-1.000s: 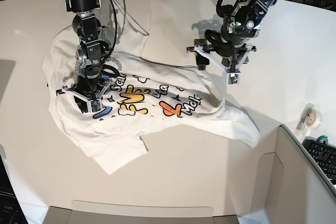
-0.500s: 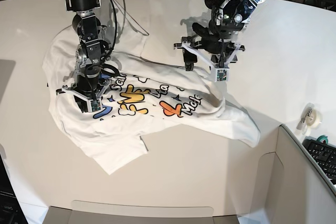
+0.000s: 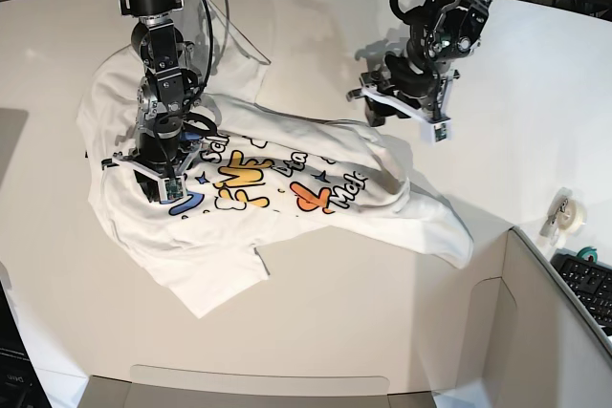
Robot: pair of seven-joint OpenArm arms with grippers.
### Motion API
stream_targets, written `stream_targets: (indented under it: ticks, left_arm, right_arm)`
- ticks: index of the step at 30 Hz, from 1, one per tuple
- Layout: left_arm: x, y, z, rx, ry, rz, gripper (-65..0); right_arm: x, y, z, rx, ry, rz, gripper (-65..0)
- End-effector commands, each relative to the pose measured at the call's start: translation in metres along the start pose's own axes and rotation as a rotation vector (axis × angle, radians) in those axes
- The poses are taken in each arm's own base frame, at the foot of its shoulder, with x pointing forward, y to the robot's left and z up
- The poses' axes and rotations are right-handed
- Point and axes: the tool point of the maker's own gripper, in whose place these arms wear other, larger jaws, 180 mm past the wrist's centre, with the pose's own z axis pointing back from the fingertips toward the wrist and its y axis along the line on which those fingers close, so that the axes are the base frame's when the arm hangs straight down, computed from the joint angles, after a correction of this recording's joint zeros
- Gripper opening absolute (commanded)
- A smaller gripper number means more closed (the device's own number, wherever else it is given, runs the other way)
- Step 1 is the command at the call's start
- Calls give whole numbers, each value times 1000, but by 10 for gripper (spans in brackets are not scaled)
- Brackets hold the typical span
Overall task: Layout the t-shirt on the table in an organized manner, then fold the t-shirt properly
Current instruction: 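Release and raise the left gripper, moving it toward the shirt shoulder, then lower the left gripper and grasp the shirt shoulder fabric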
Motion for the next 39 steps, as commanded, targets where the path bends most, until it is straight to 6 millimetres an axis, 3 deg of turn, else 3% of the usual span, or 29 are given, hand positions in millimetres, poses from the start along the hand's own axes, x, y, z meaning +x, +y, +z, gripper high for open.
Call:
stream_targets:
  ticks: [1,5,8,15,19,25,28,32,39]
  left_arm:
    - [11,-1,3,-5,-43,51,-401]
    - [16,16,6,36,-72,159,-405]
    - [14,13,6,24,-68,147,-405]
    - [10,-50,14,-321,-74,-139,-404]
    - [-6,-71,24,-477,-25,-316,-404]
    - [-13,-53,-7,-409,77,-313,-404]
    - [-11,-43,-18,-363,90,-279,-373]
    - [1,-36,-22,-305,64,-308,-333]
    - [18,-23,-27,-200,8,-433,-330]
  right_arm:
    - [-54,26,10,108,206,14,-598]
    - [-52,24,10,104,199,14,-598]
    - [-50,26,10,107,197,8,-598]
    - [-51,27,10,109,201,10,-598]
    - [-52,26,10,108,201,11,-598]
    - [-53,28,11,110,204,10,-598]
    - [-53,28,11,111,205,11,-598]
    - [-53,28,11,112,205,11,-598]
    - [-54,28,11,113,207,11,-598]
